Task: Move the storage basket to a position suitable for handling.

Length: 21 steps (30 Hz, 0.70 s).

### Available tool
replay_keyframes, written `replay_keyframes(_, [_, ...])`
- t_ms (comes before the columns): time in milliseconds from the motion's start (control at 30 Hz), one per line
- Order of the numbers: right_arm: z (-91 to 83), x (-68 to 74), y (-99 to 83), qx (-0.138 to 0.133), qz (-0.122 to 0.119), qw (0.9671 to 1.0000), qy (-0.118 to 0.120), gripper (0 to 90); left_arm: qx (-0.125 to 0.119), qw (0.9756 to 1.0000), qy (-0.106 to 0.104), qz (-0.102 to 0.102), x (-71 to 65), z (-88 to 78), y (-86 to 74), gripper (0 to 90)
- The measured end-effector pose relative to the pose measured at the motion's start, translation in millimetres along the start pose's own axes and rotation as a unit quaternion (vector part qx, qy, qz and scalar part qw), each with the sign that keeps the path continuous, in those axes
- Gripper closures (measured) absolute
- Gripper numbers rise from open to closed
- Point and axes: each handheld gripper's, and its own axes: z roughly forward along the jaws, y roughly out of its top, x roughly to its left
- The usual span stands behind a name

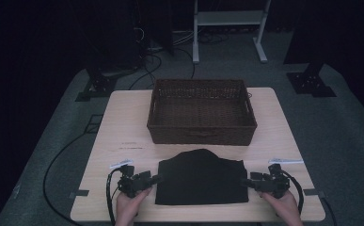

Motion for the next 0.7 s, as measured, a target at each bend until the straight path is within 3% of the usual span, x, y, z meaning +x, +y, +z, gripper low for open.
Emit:
replay_keyframes(233, [5.7,0.9,0.5,0.008,0.007,0.9999,-0.005,16.1,0.014,0.9999,-0.001,-0.009,1.2,6.4,-4.1,2.4])
replay_keyframes(400, [8.8,3.5,0.6,0.009,0.013,0.9999,0.000,16.6,0.022,0.9997,0.002,-0.003,-1.1,10.3,-5.6,2.6])
replay_keyframes(700, [12.5,11.8,-0.7,0.010,0.012,0.9997,-0.018,16.6,0.028,0.9996,-0.007,0.003,-10.6,20.4,-9.6,2.8])
